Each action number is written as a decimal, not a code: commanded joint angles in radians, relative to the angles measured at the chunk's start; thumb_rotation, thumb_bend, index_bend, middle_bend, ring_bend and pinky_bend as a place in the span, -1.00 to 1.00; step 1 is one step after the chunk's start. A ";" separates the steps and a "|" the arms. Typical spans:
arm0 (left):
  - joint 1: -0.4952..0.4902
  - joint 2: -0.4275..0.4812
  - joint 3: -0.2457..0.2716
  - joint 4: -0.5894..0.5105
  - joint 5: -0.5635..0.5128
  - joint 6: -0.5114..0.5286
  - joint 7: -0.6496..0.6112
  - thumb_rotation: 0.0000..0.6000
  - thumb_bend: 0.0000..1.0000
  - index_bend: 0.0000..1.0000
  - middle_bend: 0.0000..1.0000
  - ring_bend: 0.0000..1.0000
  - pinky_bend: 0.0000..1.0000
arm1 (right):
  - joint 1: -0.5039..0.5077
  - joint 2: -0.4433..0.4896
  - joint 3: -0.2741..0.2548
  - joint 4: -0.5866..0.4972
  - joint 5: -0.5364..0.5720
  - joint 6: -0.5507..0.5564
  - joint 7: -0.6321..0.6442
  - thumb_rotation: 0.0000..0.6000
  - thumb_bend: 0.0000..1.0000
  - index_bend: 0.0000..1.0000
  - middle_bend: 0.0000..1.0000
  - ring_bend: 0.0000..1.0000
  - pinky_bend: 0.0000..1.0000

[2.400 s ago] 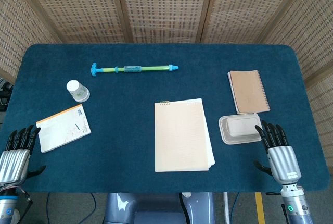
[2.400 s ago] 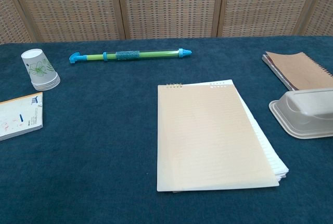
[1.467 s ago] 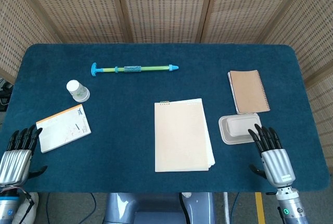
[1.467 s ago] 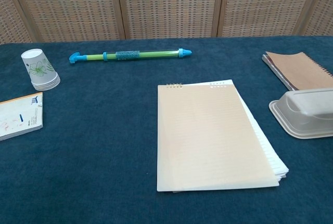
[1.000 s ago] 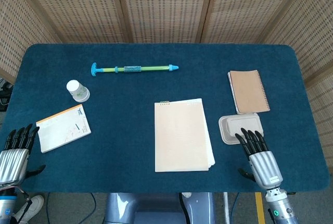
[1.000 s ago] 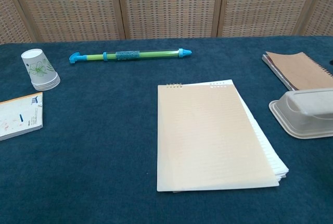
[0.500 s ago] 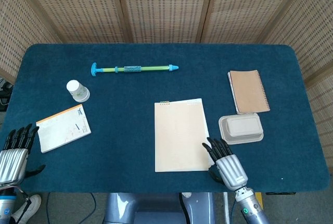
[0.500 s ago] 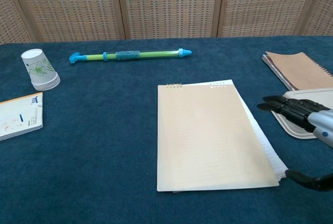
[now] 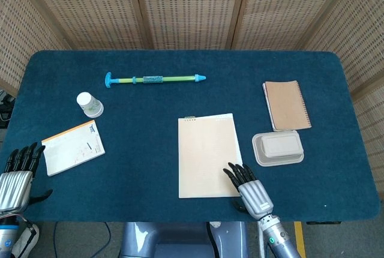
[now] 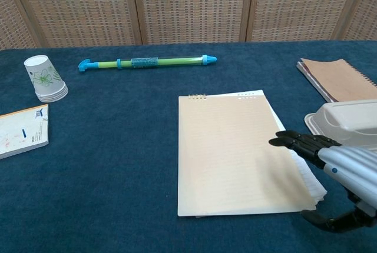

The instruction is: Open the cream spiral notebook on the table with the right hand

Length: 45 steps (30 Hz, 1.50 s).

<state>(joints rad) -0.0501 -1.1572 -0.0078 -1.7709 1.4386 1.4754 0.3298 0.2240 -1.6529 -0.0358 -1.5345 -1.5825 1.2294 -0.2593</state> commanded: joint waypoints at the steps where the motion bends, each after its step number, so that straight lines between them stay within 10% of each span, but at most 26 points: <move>1: 0.001 0.001 0.000 0.000 0.001 0.002 -0.003 1.00 -0.77 -1.00 -1.00 -1.00 -1.00 | 0.005 -0.020 -0.003 0.015 0.007 -0.010 -0.003 1.00 -0.10 -0.87 -1.00 -1.00 -1.00; 45: 0.000 0.000 -0.002 0.000 0.001 0.003 -0.008 1.00 -0.77 -1.00 -1.00 -1.00 -1.00 | 0.046 -0.128 0.022 0.129 0.087 -0.043 0.016 1.00 -0.10 -0.78 -1.00 -1.00 -1.00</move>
<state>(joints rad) -0.0501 -1.1571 -0.0096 -1.7709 1.4399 1.4787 0.3220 0.2698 -1.7800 -0.0139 -1.4051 -1.4954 1.1866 -0.2437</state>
